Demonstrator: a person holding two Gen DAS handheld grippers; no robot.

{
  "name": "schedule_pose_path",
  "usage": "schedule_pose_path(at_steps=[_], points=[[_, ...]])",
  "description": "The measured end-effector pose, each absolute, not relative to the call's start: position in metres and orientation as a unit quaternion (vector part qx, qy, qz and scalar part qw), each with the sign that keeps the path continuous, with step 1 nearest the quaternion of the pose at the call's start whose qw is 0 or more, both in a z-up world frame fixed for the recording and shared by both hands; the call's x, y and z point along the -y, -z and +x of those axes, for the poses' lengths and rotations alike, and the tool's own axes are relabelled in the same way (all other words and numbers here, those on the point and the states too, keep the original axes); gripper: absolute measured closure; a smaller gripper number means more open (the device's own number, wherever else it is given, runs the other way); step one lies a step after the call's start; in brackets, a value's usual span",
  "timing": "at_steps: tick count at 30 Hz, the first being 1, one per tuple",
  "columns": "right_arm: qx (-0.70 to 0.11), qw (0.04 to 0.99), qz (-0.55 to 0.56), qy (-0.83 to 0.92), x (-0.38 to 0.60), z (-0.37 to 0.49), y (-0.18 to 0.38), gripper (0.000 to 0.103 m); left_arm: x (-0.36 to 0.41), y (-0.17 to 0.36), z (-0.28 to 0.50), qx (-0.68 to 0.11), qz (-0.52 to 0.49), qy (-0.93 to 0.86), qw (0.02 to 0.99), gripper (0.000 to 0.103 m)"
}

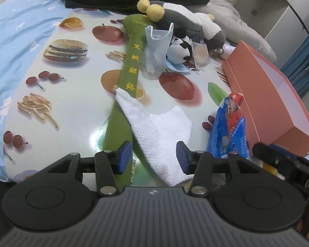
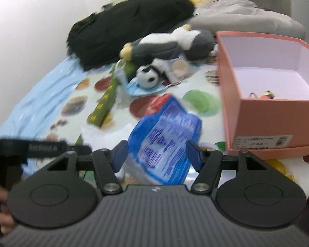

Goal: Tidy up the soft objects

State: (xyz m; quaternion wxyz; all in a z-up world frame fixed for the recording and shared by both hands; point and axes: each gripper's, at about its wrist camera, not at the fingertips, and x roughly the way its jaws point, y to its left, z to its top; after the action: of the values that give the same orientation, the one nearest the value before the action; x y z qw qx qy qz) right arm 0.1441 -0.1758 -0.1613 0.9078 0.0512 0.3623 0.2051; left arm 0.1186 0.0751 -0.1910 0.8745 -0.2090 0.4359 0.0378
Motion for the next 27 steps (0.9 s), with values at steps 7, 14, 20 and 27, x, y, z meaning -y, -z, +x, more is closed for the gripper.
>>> schedule_pose_path(at_steps=[7,14,20,27], points=[[-0.383,0.900,0.070,-0.197,0.168,0.169,0.179,0.039,-0.071,0.196,0.122,-0.439,-0.204,-0.030,0.875,0.049],[-0.404,0.891,0.037,-0.204,0.156,0.191,0.204,0.039,-0.067,0.200,0.127,-0.445,-0.198,-0.028,0.873,0.049],[-0.424,0.873,0.032,-0.239,0.151,0.198,0.221,0.037,-0.064,0.205,0.133,-0.455,-0.194,-0.029,0.869,0.049],[-0.420,0.869,-0.007,-0.262,0.140,0.198,0.225,0.040,-0.061,0.212,0.137,-0.466,-0.193,-0.031,0.863,0.049]])
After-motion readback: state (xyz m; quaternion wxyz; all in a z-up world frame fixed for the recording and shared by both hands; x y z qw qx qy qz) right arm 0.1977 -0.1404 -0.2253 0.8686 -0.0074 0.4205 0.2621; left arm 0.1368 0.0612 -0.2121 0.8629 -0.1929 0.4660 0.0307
